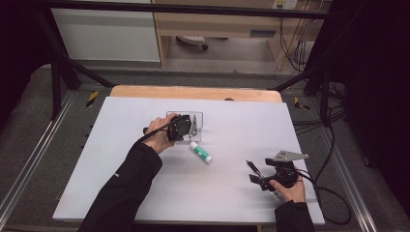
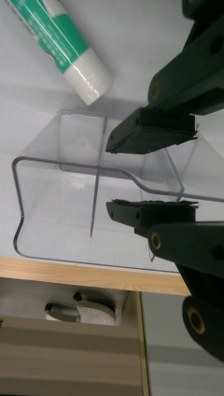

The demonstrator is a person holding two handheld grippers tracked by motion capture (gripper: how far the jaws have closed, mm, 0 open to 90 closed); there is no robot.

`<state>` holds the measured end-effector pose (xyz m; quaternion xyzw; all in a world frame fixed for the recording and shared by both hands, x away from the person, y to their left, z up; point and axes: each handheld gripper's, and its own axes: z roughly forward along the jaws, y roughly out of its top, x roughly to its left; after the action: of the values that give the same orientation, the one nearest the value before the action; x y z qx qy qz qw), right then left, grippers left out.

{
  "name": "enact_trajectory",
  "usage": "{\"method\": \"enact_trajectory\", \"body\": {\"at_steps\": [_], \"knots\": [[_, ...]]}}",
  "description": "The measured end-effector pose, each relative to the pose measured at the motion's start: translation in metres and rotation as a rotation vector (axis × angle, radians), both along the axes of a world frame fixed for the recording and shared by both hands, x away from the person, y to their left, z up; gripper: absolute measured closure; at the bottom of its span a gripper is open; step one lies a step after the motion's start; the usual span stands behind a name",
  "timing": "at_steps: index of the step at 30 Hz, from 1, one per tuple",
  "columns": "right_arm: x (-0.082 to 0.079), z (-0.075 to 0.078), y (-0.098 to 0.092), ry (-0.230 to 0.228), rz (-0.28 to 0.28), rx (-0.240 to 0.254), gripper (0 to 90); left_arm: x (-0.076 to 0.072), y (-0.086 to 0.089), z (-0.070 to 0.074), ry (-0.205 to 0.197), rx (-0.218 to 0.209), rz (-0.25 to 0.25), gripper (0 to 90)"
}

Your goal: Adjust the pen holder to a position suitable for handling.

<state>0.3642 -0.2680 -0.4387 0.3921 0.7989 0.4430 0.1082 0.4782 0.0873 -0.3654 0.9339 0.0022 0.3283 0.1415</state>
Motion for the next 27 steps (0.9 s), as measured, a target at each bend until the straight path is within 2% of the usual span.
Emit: {"method": "enact_trajectory", "body": {"at_steps": [1, 2, 3, 6, 10, 12, 13, 15, 16, 18, 23, 27], "knots": [[0.000, 0.000, 0.000, 0.000, -0.003, 0.000, 0.5, -0.003, 0.004, 0.002, 0.006, -0.047, 0.002, 60.3], [0.000, 0.000, -0.001, -0.006, -0.004, -0.002, 0.5, -0.003, 0.004, 0.002, 0.006, -0.047, 0.002, 58.1], [0.000, 0.001, -0.001, -0.002, -0.006, -0.001, 0.5, -0.004, 0.007, 0.003, 0.006, -0.073, -0.001, 54.8], [0.000, 0.001, -0.001, 0.000, -0.010, -0.004, 0.5, -0.011, 0.016, 0.009, 0.029, -0.137, 0.031, 48.3], [0.000, 0.001, -0.001, -0.002, -0.012, -0.009, 0.5, -0.020, 0.028, 0.014, 0.041, -0.231, 0.048, 42.4], [0.000, 0.001, -0.001, -0.002, -0.013, -0.012, 0.5, -0.024, 0.035, 0.016, 0.036, -0.270, 0.072, 35.7], [0.000, 0.001, -0.001, 0.001, -0.014, -0.013, 0.5, -0.027, 0.038, 0.017, 0.035, -0.300, 0.087, 28.8], [0.000, 0.001, -0.001, 0.004, -0.015, -0.015, 0.5, -0.031, 0.046, 0.019, 0.032, -0.330, 0.116, 26.9], [0.000, 0.001, -0.001, 0.004, -0.016, -0.015, 0.5, -0.033, 0.050, 0.020, 0.034, -0.344, 0.132, 23.0], [-0.001, 0.002, -0.002, 0.002, -0.017, -0.016, 0.5, -0.037, 0.059, 0.020, 0.042, -0.362, 0.161, 22.4], [-0.001, 0.003, -0.003, 0.005, -0.020, -0.025, 0.6, -0.043, 0.080, 0.013, 0.109, -0.434, 0.223, 18.5], [-0.001, 0.004, -0.002, 0.002, -0.019, -0.029, 0.6, -0.048, 0.093, 0.006, 0.147, -0.478, 0.268, 13.7]]}}
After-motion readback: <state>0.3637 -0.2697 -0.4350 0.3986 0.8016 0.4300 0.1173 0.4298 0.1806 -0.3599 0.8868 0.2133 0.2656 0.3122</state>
